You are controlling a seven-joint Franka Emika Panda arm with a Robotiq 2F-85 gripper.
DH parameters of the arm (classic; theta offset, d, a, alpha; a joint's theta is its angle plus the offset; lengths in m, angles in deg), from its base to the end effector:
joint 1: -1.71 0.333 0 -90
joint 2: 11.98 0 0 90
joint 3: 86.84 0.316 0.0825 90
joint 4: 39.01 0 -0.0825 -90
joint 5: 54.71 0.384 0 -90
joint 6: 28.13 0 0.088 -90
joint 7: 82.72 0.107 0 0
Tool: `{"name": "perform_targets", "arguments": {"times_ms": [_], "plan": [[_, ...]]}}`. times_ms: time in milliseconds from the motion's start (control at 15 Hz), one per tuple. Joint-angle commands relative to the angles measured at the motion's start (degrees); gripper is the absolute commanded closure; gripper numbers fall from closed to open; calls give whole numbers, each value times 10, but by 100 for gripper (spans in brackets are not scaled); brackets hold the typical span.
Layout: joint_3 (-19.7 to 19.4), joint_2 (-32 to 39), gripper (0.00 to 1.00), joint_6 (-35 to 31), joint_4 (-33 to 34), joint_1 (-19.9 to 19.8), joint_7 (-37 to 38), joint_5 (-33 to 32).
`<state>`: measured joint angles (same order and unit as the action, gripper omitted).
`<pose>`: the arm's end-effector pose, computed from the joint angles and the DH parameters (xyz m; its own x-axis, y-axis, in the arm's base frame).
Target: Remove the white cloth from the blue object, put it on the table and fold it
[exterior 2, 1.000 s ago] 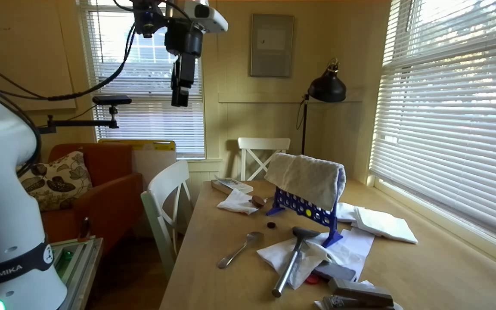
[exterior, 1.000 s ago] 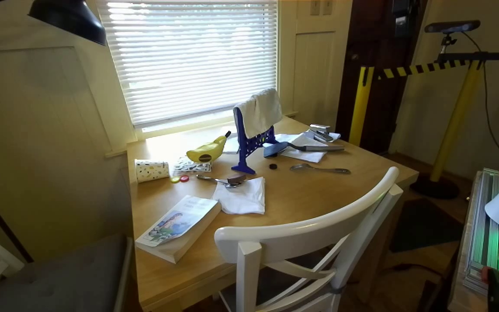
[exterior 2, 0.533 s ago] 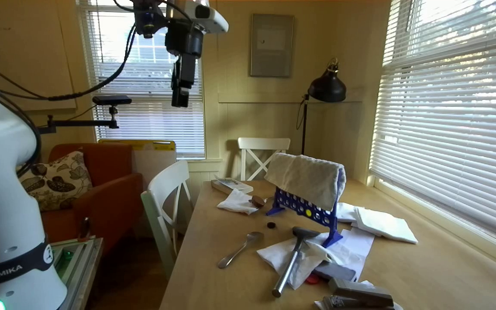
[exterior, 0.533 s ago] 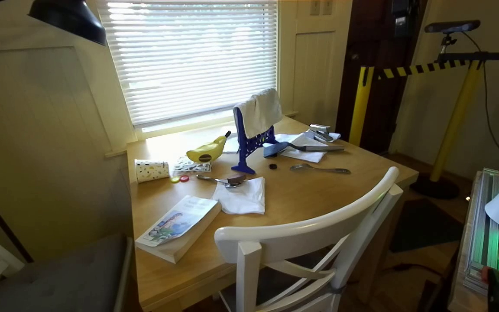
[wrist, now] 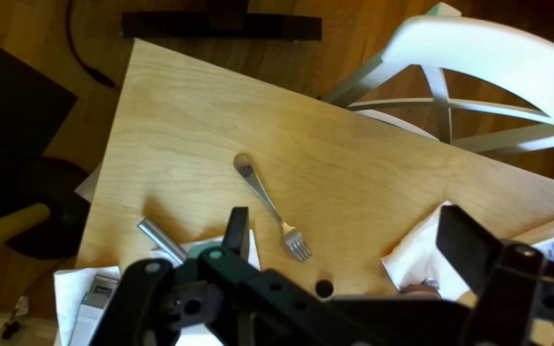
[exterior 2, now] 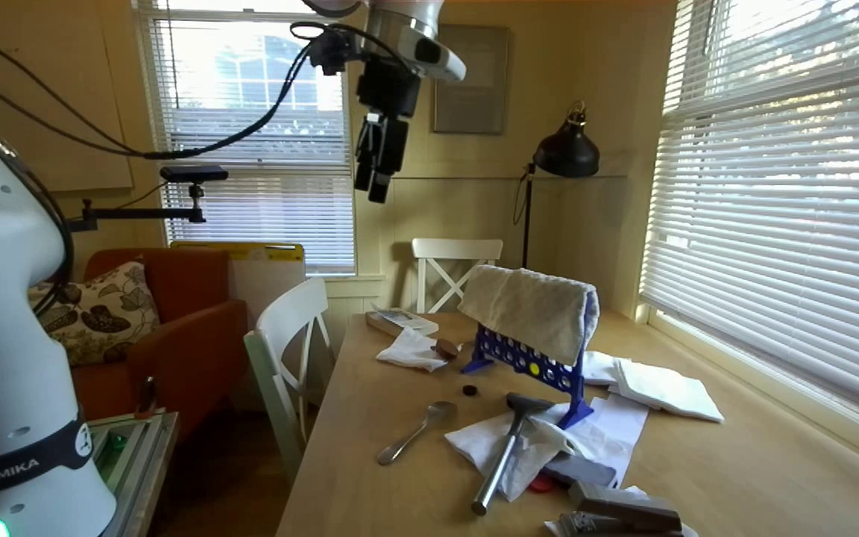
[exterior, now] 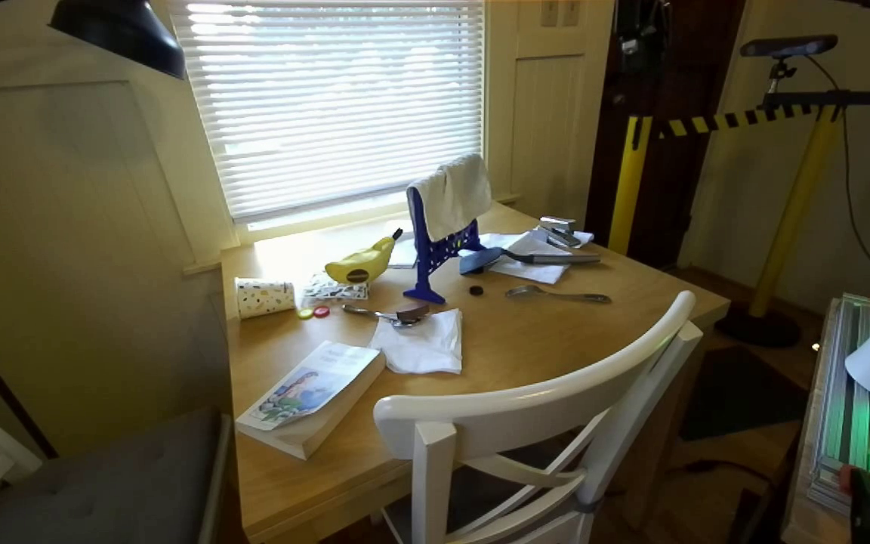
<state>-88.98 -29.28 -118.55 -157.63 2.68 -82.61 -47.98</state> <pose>0.4440 0.0018 0.5438 0.9817 -0.0191 -0.1896 -0.0435 -0.9911 -0.1256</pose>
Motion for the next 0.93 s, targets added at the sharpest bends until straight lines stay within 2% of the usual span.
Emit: {"name": "perform_targets", "arguments": {"times_ms": [0, 333, 467, 533, 867], "plan": [[-19, 140, 0, 37, 141, -4, -37, 67], [-19, 280, 0, 104, 289, -27, -123, 95], [-16, 330, 0, 142, 348, -41, -119, 103], [-10, 270, 0, 91, 265, -34, -108, 80], [-7, 283, 0, 94, 276, -38, -109, 81]]}}
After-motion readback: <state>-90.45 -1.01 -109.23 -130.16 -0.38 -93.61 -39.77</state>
